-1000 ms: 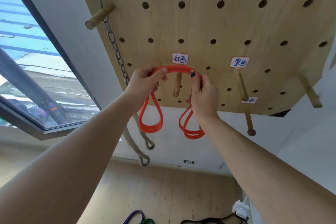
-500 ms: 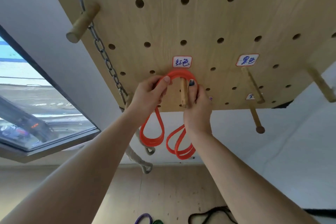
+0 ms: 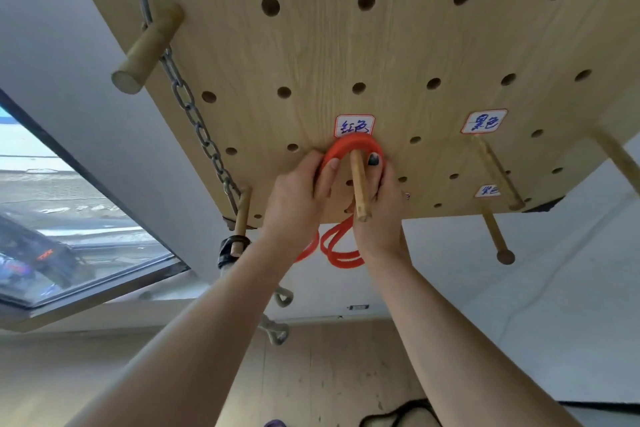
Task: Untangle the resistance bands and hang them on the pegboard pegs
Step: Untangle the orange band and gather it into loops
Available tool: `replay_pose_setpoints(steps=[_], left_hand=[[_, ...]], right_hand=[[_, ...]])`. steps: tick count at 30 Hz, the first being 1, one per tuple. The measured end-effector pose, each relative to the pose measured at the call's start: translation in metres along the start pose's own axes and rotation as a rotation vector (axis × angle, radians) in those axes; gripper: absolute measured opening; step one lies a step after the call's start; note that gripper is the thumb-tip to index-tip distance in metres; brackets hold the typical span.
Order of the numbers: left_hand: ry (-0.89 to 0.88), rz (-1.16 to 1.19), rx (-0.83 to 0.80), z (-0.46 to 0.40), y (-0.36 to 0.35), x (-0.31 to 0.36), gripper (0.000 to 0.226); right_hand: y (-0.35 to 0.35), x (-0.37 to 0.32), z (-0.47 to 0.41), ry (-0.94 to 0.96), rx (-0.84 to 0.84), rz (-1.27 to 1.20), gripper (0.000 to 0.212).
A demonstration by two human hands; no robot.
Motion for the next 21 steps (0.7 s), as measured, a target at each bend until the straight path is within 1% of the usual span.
replay_pose_setpoints(steps=[3, 5, 7, 9, 11, 12, 14, 15, 16, 18, 21], left_hand=[[0.005, -0.307, 0.077, 0.003, -0.004, 0.007, 0.041], [-0.088, -0.481, 0.187, 0.007, -0.001, 0.017, 0.04], [-0.144, -0.567, 0.271, 0.011, 0.008, 0.024, 0.033], [-0.118, -0.592, 0.316, 0.012, 0.018, 0.027, 0.028], [-0.114, -0.572, 0.343, 0.013, 0.026, 0.034, 0.028], [-0.15, -0.547, 0.329, 0.013, 0.028, 0.041, 0.026], [-0.242, -0.481, 0.2, 0.012, 0.024, 0.055, 0.019], [-0.295, -0.479, 0.133, 0.011, 0.021, 0.059, 0.019], [-0.36, -0.507, 0.101, 0.01, 0.018, 0.062, 0.025], [-0.458, -0.553, 0.098, 0.005, 0.017, 0.063, 0.035], [-0.544, -0.593, 0.191, -0.002, 0.019, 0.063, 0.027]], right_hand=[[0.0, 0.001, 0.0, 0.003, -0.009, 0.017, 0.04], [0.0, 0.0, -0.002, -0.033, -0.025, -0.019, 0.047], [0.0, 0.0, -0.002, -0.088, -0.015, -0.06, 0.045], [0.003, 0.0, -0.002, -0.115, 0.016, -0.066, 0.036], [0.005, 0.0, 0.001, -0.118, 0.028, -0.062, 0.034], [0.005, -0.001, 0.002, -0.108, 0.032, -0.061, 0.032], [0.006, -0.003, 0.004, -0.077, 0.033, -0.072, 0.028], [0.006, -0.003, 0.005, -0.075, 0.03, -0.077, 0.026], [0.006, -0.002, 0.005, -0.083, 0.028, -0.082, 0.024], [0.008, -0.002, 0.005, -0.098, 0.033, -0.063, 0.024], [0.016, -0.005, 0.007, -0.039, 0.053, 0.044, 0.029]])
Point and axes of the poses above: each hand's wrist, its own z-axis away from the middle knuckle, its own y-axis out of the back of the hand, x = y × z, the point moved 6 cm from there along -z, towards the middle knuckle, and after that the axes turned 2 degrees about -z, right-handed, at the moved point
